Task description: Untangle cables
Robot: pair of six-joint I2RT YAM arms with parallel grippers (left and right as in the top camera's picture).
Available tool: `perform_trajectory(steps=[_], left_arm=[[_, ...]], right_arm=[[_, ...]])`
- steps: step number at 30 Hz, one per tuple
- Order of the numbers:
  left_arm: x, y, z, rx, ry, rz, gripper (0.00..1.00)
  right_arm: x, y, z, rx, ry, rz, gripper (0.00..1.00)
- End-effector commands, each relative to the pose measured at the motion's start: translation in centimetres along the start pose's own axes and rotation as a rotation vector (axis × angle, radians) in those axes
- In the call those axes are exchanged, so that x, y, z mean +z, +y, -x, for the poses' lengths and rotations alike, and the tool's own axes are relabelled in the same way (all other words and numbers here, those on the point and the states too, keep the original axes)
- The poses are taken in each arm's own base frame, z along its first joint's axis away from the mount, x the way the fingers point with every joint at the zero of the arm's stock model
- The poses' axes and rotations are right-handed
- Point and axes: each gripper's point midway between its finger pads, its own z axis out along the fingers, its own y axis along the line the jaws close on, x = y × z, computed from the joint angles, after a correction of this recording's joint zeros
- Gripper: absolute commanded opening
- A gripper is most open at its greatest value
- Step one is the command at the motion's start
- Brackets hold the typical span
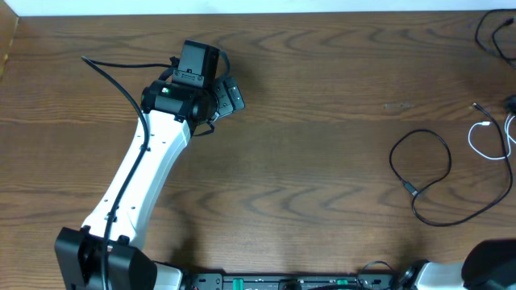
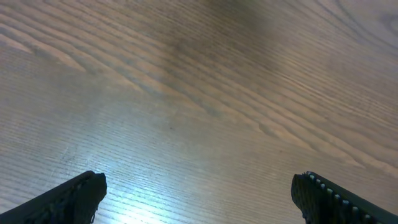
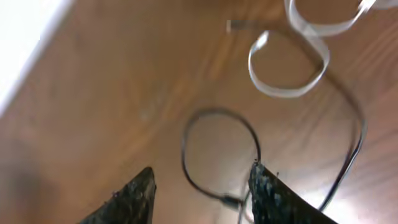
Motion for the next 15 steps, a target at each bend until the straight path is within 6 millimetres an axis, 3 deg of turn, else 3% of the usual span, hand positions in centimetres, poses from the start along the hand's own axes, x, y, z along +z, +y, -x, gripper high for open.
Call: perform_trajectory(steps=[1,4,7,15], left_arm=[[-1.0,0.0,0.8,-0.005,-0.034,-0.005,1.00],[-1.0,0.0,0.8,-0.005,-0.033,-0.005,1.00],[-1.0,0.0,0.8,-0.005,-0.033,-0.005,1.00],[-1.0,0.0,0.8,-0.005,-0.033,-0.005,1.00]], right_arm=[[4.1,0.2,-3.7,-0.074,0.142,-0.030,0.48],[8.0,-1.2,-7.5,-0.050,0.223,-0.113,0.49],[10.2,-2.2,-9.8,-0.017,0.268,-0.133,0.47],[13.3,-4.9,-14.5,0.007,0.355,-0.171,0.47]])
